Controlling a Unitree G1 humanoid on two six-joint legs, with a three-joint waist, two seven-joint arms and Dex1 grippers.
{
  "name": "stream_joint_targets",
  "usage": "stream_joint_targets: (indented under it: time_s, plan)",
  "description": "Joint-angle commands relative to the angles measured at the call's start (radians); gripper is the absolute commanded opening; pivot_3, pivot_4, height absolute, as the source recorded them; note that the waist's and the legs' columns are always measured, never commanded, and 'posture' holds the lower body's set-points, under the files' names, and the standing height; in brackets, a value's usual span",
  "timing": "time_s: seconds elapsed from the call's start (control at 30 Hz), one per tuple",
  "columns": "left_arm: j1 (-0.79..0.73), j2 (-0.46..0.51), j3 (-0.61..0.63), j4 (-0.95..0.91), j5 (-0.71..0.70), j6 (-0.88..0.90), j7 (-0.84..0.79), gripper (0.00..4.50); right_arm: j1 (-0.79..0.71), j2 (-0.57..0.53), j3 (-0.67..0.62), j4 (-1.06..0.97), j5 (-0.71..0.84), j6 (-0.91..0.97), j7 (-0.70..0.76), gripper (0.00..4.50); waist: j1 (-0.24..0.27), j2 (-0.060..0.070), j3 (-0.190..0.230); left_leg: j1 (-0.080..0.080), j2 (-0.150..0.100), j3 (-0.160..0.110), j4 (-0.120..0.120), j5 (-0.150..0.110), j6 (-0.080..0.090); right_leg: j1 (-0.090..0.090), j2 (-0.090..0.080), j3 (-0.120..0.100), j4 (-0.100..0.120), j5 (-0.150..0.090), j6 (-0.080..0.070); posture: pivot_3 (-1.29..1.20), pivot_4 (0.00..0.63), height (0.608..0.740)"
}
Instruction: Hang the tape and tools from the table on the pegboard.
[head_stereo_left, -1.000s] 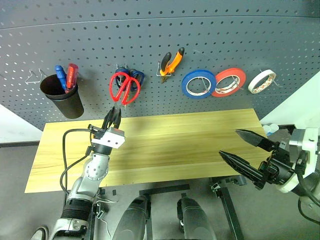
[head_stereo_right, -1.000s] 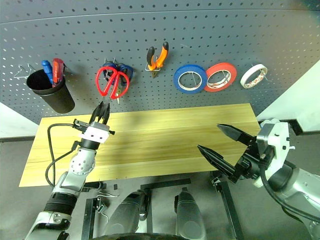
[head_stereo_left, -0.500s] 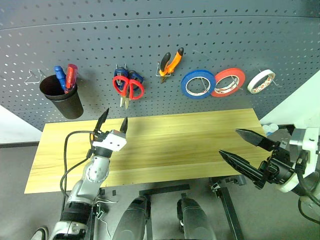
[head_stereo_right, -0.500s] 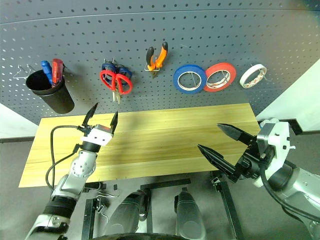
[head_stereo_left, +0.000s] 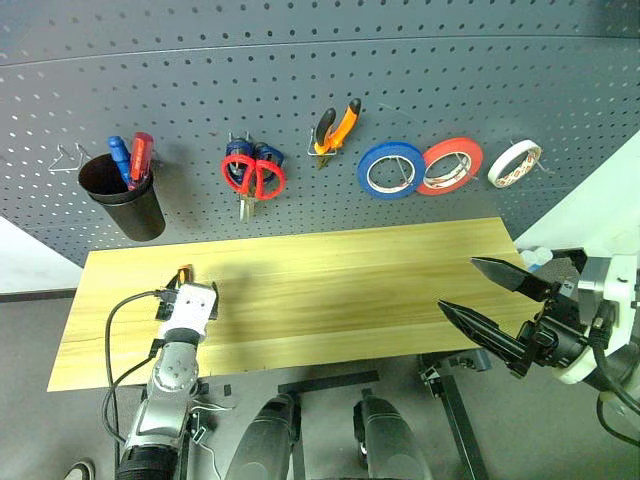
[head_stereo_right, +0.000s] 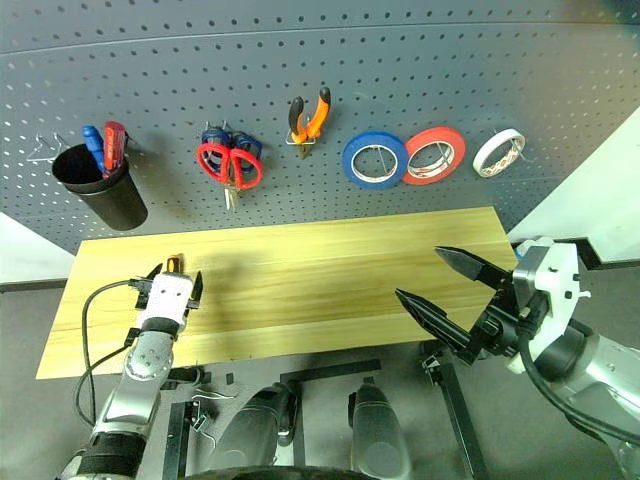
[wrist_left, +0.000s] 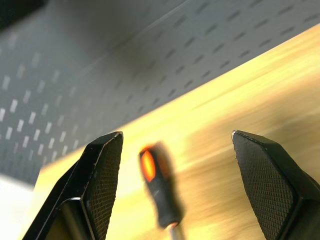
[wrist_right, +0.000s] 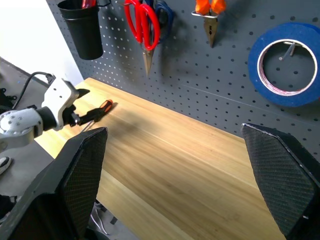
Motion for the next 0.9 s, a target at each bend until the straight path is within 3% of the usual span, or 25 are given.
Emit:
stream_joint_targets:
  time_s: [0.03,0.37,0.6,0.9]
  plan:
    - [-0.023,-0.026,0.048,-0.066,-0.067,0.117,-0.005,3.63,-0.002,-0.009,-0.028,-0.023,0.017,-0.011,0.012,4.50,0.000,0.000,0.000,0.000,0.000,0.000,0.000,0.000,0.000,0.000,0.000,0.000,0.000,0.000,0.000,-0.11,0.223,0.719]
    - [-0.138,-0.063,0.173,-0.084,-0.183,0.418,0.054,3.63,0.008,-0.043,-0.009,-0.018,0.009,0.011,0.053,4.50,0.000,-0.001,-0.002,0.000,0.000,0.000,0.000,0.000,0.000,0.000,0.000,0.000,0.000,0.000,0.000,-0.10,0.224,0.719]
    - [-0.196,-0.058,0.202,-0.065,-0.213,0.480,0.087,3.63,-0.049,-0.031,0.217,-0.009,-0.178,0.007,0.024,4.50,-0.001,-0.002,-0.003,0.000,0.000,0.000,0.000,0.000,0.000,0.000,0.000,0.000,0.000,0.000,0.000,-0.10,0.230,0.719]
    - [-0.259,-0.069,0.220,-0.017,-0.245,0.510,0.130,3.63,-0.205,0.084,0.468,0.038,-0.318,-0.002,-0.024,4.50,0.000,-0.003,-0.004,0.000,0.000,0.000,0.001,0.000,0.000,0.000,0.000,0.000,0.000,0.000,0.000,-0.09,0.235,0.719]
